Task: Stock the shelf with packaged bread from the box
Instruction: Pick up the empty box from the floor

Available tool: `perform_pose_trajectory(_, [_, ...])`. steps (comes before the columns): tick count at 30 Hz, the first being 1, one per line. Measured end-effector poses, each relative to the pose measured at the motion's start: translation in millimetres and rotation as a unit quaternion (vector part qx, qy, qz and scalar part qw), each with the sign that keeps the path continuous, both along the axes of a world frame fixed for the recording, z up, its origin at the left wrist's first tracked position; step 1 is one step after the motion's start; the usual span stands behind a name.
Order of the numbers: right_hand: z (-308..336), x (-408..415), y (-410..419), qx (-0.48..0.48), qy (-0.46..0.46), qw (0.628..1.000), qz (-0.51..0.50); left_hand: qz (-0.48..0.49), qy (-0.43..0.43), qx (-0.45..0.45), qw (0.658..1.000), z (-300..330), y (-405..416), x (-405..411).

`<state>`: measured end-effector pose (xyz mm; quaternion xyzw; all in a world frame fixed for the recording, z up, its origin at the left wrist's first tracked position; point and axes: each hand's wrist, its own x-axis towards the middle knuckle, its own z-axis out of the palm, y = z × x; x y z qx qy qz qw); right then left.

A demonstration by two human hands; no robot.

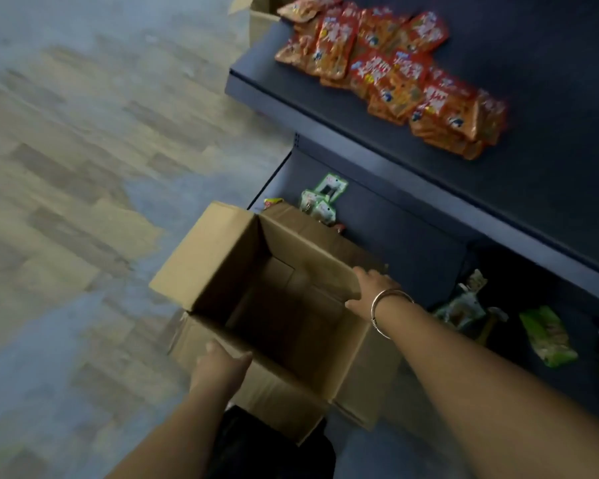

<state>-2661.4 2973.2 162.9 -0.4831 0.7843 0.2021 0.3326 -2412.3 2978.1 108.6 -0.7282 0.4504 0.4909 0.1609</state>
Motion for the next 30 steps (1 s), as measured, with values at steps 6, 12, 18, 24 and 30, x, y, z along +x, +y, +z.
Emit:
perform_pose_trajectory(6, [-105.6, -0.3, -19.3, -0.031, 0.022, 0.999, -0.011, 0.235, 0.057, 0.058, 0.969, -94.2, 33.0, -20.0])
perform_pose_trajectory(12, [-187.3, -9.0, -35.7, -0.042, 0.086, 0.995, -0.019, 0.428, 0.092, 0.118, 0.891, -155.7, 40.6, -44.9])
perform_pose_trajectory(18, [-217.7, -29.3, -57.3, -0.103, 0.162, 0.981, -0.029, 0.442, 0.052, 0.135, 0.885, -197.6, 41.8, -49.4])
perform_pose_trajectory(24, [-213.7, -42.3, -73.5, -0.025, 0.124, 0.992, -0.011, 0.471, 0.053, 0.096, 0.875, -192.7, 41.3, -47.4])
perform_pose_trajectory(30, [-160.9, -16.9, -82.1, -0.044, 0.11, 0.992, 0.034, 0.495, 0.04, 0.056, 0.866, -149.7, 24.4, -9.9])
